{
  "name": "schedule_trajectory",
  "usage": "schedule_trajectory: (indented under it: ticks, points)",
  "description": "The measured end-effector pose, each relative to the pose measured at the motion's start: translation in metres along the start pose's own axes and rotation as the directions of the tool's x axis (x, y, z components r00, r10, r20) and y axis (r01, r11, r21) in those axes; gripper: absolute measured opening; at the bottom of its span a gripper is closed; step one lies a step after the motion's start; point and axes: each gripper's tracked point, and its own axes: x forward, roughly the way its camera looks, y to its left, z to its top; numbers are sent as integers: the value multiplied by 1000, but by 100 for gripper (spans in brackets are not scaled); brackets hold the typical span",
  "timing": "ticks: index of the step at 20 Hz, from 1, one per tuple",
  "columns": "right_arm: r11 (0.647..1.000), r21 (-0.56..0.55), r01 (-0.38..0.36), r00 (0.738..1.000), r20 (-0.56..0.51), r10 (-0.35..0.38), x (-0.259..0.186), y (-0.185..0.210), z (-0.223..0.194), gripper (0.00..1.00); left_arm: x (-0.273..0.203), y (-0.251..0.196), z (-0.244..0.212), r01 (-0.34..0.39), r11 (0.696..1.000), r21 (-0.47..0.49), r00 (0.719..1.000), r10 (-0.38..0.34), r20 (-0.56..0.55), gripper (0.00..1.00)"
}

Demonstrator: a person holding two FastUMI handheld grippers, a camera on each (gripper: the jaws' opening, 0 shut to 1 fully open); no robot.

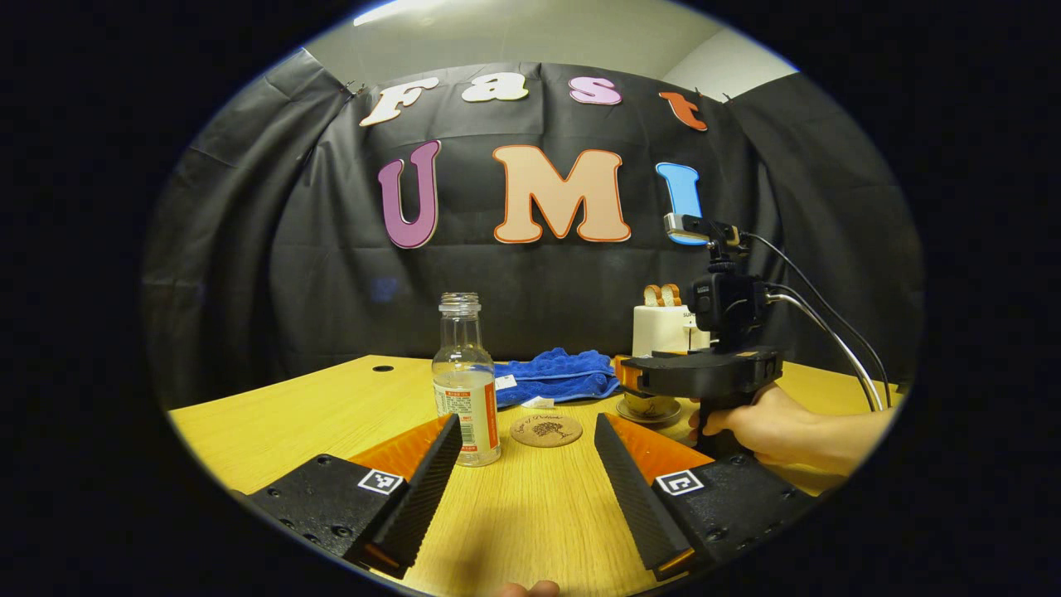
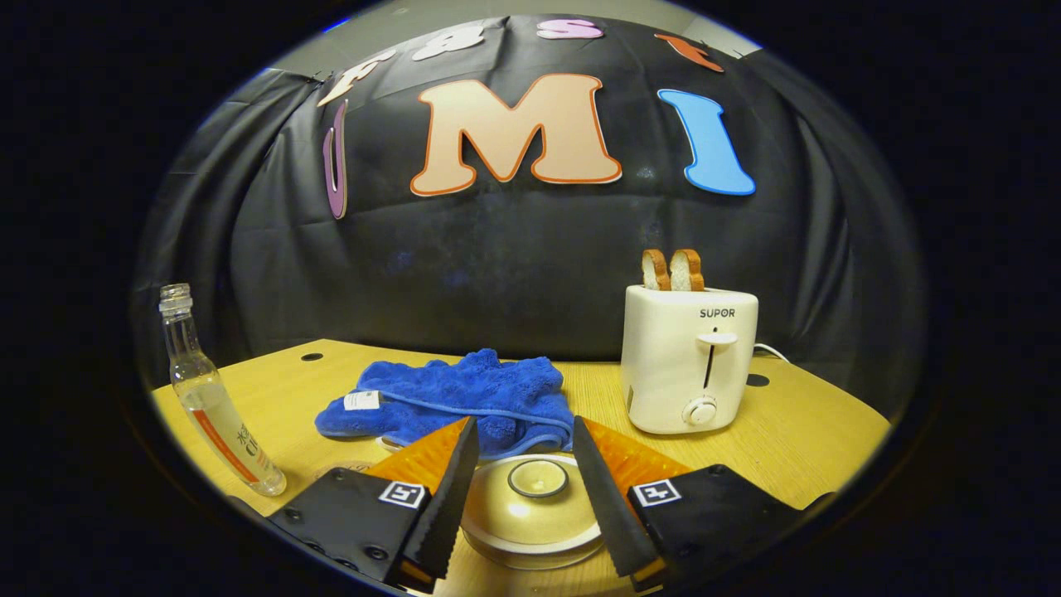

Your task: Open the teacup lid with one hand, grasp the water bottle and pour water into the teacup with the other hand; after pouring, place the water bottle on the coaster and then close the teacup lid.

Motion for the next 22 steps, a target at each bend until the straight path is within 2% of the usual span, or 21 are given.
schedule_trajectory:
  ticks: [6,9,13,14,17,18,19,22]
  points:
    - [1000,-1,-12,1000,-28,12,5,2,-5,76,0,1,0,0,1000,0,1000,0,0,94]
    - [1000,4,-4,1000,-29,4,8,1,-2,47,0,1,1,0,1000,0,1000,0,0,94]
    - [1000,3,19,999,-36,-19,9,-4,-2,45,0,0,0,0,1000,-1,1000,0,0,94]
    - [1000,0,15,999,-32,-15,9,-3,-3,35,1,1,0,-2,1000,0,1000,2,-1,94]
    - [1000,4,16,999,-35,-16,10,-4,-3,35,0,2,0,-6,1000,0,1000,6,0,94]
    - [1000,5,16,999,-33,-16,10,-4,-3,29,0,2,0,-8,1000,-1,1000,8,0,94]
    - [1000,-2,18,999,-29,-18,9,-4,-3,29,0,3,1,-10,1000,0,1000,10,0,94]
    - [1000,-2,7,997,72,-7,4,-5,14,23,0,4,-1,-18,1000,0,1000,18,0,94]
